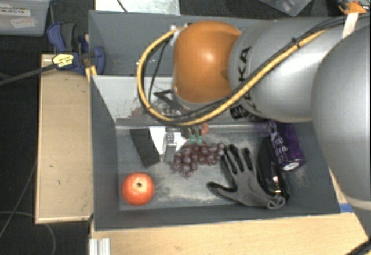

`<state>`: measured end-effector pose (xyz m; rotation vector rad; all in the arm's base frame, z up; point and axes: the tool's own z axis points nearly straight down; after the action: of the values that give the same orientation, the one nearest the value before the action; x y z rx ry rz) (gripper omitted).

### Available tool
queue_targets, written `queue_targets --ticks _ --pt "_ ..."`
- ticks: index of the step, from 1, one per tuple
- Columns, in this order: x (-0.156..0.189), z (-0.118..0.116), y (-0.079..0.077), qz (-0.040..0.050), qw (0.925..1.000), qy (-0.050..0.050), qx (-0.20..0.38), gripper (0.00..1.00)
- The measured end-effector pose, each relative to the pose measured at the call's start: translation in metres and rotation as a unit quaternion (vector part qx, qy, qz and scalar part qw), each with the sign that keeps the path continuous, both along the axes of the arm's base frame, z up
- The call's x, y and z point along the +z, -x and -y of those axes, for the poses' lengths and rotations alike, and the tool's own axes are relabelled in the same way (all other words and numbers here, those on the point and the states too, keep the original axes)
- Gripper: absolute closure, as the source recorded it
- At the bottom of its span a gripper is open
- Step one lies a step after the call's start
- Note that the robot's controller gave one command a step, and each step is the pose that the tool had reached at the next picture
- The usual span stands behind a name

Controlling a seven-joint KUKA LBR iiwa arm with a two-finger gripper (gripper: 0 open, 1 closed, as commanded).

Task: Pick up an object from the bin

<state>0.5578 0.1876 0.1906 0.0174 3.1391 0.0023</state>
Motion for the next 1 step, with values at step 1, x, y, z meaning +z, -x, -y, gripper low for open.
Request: queue_targets --ticks 1 --pt "0.0000 0.0000 0.0000 0.0000 1.0000 0.000 0.000 0.00"
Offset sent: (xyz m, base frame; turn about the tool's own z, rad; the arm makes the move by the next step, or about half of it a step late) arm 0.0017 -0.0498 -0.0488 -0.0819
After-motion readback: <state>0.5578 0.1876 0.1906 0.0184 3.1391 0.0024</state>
